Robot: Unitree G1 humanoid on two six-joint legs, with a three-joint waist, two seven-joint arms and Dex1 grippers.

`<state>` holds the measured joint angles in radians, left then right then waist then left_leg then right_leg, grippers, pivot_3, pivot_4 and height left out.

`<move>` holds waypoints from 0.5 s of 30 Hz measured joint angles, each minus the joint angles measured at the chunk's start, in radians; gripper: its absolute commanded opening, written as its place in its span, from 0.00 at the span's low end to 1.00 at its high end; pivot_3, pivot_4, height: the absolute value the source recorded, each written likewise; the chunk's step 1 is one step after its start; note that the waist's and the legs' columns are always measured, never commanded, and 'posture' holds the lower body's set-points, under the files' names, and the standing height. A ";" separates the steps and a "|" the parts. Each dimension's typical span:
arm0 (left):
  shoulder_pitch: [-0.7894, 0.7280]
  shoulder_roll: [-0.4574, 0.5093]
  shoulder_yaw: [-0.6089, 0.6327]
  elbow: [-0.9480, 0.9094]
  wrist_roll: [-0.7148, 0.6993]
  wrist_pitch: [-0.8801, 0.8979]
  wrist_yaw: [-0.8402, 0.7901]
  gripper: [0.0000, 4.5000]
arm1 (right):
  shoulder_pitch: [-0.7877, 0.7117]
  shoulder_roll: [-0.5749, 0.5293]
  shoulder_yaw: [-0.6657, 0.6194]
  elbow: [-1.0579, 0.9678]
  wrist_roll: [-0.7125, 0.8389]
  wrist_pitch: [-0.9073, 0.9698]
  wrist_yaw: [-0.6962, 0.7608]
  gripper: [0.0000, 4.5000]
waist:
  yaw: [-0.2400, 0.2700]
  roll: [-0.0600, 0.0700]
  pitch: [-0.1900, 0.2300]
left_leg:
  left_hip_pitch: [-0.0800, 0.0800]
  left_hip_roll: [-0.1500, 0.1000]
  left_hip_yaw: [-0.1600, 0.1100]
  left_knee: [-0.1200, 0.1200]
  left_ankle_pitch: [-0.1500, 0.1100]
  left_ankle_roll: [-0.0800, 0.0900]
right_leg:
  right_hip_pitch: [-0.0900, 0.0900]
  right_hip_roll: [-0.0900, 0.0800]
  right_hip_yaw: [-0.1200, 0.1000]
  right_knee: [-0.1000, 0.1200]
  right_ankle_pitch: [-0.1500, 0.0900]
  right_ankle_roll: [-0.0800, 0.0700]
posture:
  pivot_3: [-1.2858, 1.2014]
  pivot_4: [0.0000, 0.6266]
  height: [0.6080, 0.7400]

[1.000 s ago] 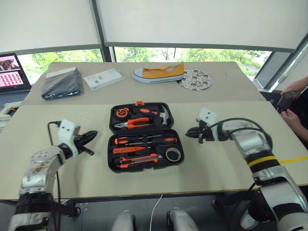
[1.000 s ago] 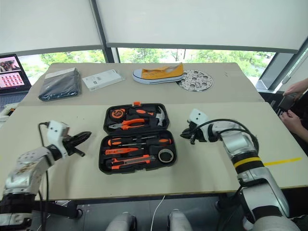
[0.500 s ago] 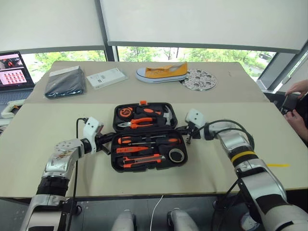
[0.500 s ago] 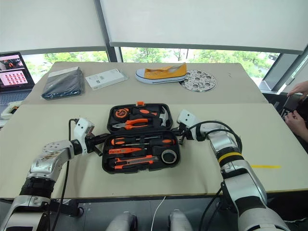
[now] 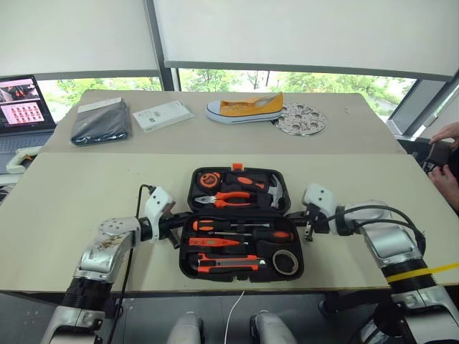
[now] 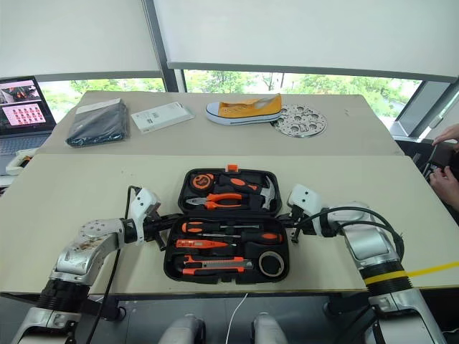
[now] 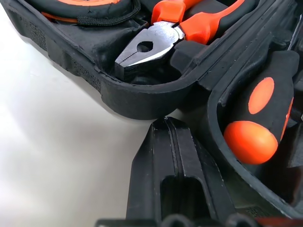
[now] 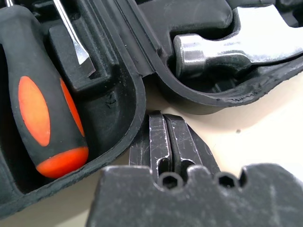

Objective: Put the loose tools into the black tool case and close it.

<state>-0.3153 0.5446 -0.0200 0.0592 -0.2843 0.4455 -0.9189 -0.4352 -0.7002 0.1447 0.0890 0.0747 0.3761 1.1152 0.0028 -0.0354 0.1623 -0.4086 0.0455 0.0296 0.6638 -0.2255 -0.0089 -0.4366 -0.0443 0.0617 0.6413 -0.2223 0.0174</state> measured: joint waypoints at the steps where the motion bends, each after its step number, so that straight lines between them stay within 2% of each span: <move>1: 0.001 0.006 0.006 0.001 -0.003 -0.005 -0.002 0.06 | 0.016 -0.009 -0.008 -0.019 0.013 0.012 -0.002 0.07 | -0.001 0.000 0.000 | 0.000 0.000 0.000 0.000 0.000 0.000 | 0.000 0.000 0.000 0.000 0.000 0.000 | 0.52 0.24 1.00; 3: 0.004 0.028 0.046 0.011 -0.021 -0.032 -0.011 0.17 | 0.040 -0.014 -0.046 -0.051 0.055 0.069 -0.007 0.19 | -0.006 -0.001 0.000 | 0.001 0.000 0.000 0.000 0.000 0.000 | 0.000 0.001 0.001 0.000 0.000 0.000 | 0.52 0.24 1.00; 5: 0.002 0.078 0.104 0.013 -0.055 -0.018 -0.026 0.34 | 0.063 -0.041 -0.094 -0.078 0.102 0.121 -0.007 0.35 | -0.010 -0.001 0.000 | 0.001 0.000 0.000 0.000 0.000 0.000 | 0.000 0.001 0.001 0.001 0.000 0.000 | 0.52 0.24 1.00; 8: 0.002 0.224 0.123 0.018 -0.047 0.151 -0.014 0.55 | 0.073 -0.089 -0.181 -0.105 0.139 0.222 -0.048 0.56 | -0.025 -0.001 0.000 | 0.003 0.000 0.000 0.000 0.000 0.000 | 0.001 0.001 0.003 0.001 -0.002 0.003 | 0.52 0.24 1.00; 10: -0.014 0.250 0.134 0.021 -0.075 0.261 -0.018 0.70 | 0.026 -0.125 -0.170 -0.127 0.124 0.453 -0.130 0.70 | -0.028 -0.001 0.000 | 0.003 0.000 0.001 0.000 0.000 0.000 | 0.000 0.001 0.004 0.003 -0.004 0.007 | 0.52 0.24 1.00; 12: -0.071 0.250 0.134 0.028 -0.127 0.393 -0.029 0.86 | -0.065 -0.114 -0.182 -0.146 0.165 0.699 -0.176 0.86 | -0.028 -0.002 0.001 | 0.003 0.000 0.001 0.001 0.002 -0.001 | -0.001 0.001 0.004 0.004 -0.004 0.007 | 0.52 0.24 1.00; 13: -0.105 0.251 0.127 0.027 -0.145 0.441 -0.033 0.94 | -0.100 -0.105 -0.183 -0.166 0.192 0.765 -0.180 0.94 | -0.027 -0.003 0.002 | 0.003 0.000 0.000 0.001 0.003 -0.001 | -0.001 0.002 0.003 0.004 -0.004 0.007 | 0.52 0.24 1.00; 15: -0.181 0.237 0.122 0.038 -0.169 0.541 -0.012 0.98 | -0.164 -0.074 -0.185 -0.178 0.231 0.882 -0.202 0.98 | -0.027 -0.003 0.002 | 0.004 0.001 0.000 0.001 0.003 -0.001 | 0.000 0.003 0.003 0.005 -0.004 0.007 | 0.52 0.24 1.00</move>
<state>-0.4962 0.7812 0.1019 0.0974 -0.4532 0.9867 -0.9308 -0.5991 -0.7745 -0.0408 -0.0893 0.3059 1.2580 0.9132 -0.0244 -0.0382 0.1640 -0.4046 0.0460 0.0297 0.6646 -0.2229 -0.0097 -0.4363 -0.0418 0.0651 0.6461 -0.2265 0.0242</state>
